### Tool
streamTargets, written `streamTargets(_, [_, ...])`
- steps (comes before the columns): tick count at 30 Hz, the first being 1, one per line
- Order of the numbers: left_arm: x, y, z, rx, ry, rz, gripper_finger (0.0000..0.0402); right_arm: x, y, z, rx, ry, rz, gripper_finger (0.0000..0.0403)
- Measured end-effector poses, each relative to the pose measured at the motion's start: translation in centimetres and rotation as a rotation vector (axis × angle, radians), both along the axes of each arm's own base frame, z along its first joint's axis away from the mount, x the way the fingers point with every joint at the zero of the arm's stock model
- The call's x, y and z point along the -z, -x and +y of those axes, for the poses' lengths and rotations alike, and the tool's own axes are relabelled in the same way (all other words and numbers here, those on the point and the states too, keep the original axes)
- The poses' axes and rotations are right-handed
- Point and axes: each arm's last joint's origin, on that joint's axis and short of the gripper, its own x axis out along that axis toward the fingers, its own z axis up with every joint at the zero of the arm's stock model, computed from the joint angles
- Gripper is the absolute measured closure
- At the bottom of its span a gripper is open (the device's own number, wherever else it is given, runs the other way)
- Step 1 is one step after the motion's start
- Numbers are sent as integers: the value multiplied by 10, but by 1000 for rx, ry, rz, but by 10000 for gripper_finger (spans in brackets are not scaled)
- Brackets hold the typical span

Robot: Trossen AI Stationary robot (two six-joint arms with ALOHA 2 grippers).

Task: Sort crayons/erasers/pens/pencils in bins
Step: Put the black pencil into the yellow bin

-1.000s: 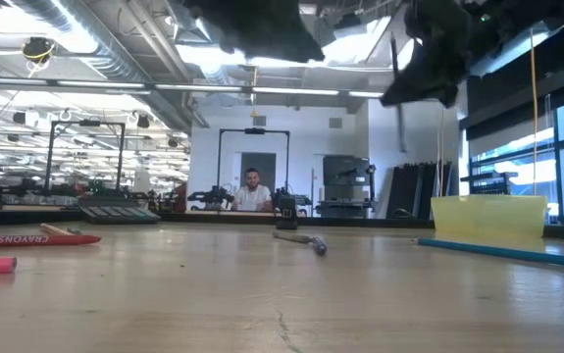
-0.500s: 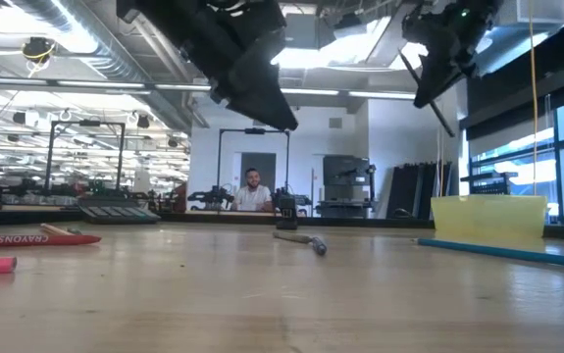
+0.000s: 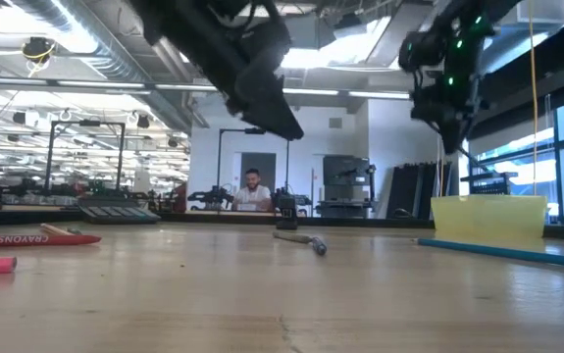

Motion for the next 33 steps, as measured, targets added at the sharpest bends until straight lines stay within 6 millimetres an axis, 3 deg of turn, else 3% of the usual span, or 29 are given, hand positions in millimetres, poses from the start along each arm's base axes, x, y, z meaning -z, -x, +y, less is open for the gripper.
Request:
streamTargets(6, [18,11,30,7,17,49,252,32,8,-28,103,-140,131,376])
streamTargets(13, [27,20,57,-16,33,64,252,59,9,-40,144,-242,231,375])
streamTargets(20, [26,21,70,3,56,33,252,74,10,-48,191,-276,267,368])
streamTargets(33, [25,23,79,3,39,21,253,84,12,-55,190,-315,286,365])
